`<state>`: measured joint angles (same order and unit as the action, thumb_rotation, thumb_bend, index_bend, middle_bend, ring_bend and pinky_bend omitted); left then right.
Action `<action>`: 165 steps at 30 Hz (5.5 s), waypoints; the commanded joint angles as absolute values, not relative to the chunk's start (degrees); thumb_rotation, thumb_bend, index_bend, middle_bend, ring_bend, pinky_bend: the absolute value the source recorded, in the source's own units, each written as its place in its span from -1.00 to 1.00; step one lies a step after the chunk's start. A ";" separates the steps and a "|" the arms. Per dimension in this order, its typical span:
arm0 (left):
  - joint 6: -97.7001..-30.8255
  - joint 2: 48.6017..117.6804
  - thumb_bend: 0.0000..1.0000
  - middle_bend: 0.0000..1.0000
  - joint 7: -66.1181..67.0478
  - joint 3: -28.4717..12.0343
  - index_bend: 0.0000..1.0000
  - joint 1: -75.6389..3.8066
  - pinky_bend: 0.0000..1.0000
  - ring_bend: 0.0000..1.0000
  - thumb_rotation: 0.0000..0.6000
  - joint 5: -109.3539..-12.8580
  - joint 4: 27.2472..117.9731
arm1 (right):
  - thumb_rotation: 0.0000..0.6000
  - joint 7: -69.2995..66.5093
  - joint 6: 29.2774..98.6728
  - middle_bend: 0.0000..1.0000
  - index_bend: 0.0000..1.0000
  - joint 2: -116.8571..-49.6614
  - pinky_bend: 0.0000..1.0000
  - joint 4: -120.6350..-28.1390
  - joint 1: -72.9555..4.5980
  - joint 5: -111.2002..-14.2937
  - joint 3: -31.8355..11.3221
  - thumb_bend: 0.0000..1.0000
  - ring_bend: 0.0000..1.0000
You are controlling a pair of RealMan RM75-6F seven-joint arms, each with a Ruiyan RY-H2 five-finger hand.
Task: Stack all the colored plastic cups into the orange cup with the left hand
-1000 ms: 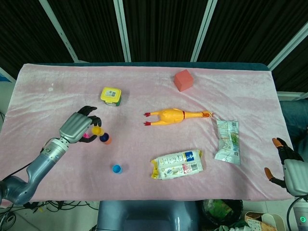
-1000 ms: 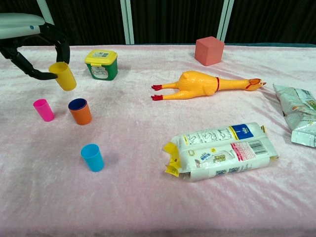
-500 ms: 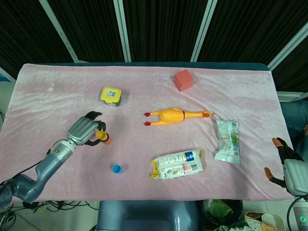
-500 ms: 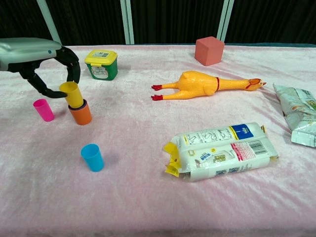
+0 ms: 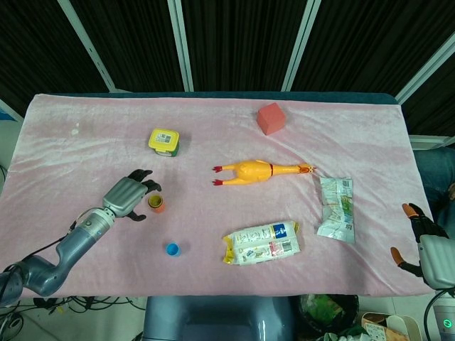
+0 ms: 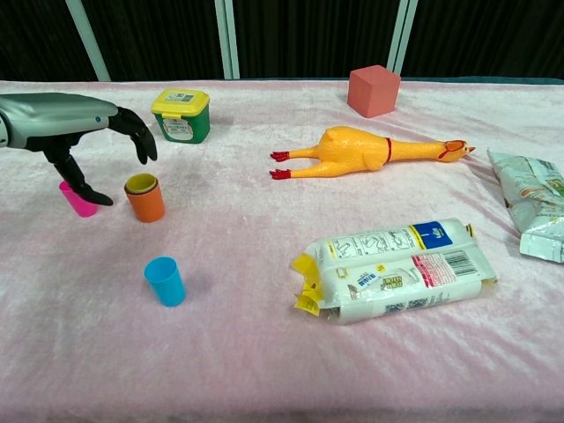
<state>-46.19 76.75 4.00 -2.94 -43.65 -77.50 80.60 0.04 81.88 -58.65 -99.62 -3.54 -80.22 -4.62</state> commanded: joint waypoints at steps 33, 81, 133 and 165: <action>-49.38 74.40 -0.73 -0.33 8.18 2.65 -0.45 -41.98 -0.84 -0.94 1.00 -88.45 95.78 | 1.00 -0.05 81.75 -0.89 -0.93 -58.72 -0.57 -99.68 -3.68 -79.96 -4.81 -0.47 -0.68; -54.60 72.82 -0.28 0.03 7.14 -1.26 0.07 -41.32 -0.82 -0.85 1.00 -86.28 94.22 | 1.00 -0.37 81.32 -0.89 -0.93 -58.61 -0.57 -99.88 -3.79 -79.69 -4.79 -0.47 -0.68; -52.88 76.28 -0.74 -0.30 3.04 -1.75 -0.42 -37.65 -0.88 -1.00 1.00 -77.55 79.38 | 1.00 0.31 81.12 -0.89 -0.93 -58.82 -0.57 -99.98 -3.90 -79.77 -4.58 -0.47 -0.68; -48.51 81.63 -0.37 0.00 2.25 -2.36 -0.03 -37.01 -0.87 -0.92 1.00 -74.45 68.55 | 1.00 0.11 80.68 -0.89 -0.93 -58.69 -0.57 -100.42 -3.92 -79.26 -4.54 -0.48 -0.68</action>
<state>-48.54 81.52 2.35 -2.28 -37.02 -74.44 68.69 0.11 80.68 -58.69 -100.42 -3.92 -79.26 -4.54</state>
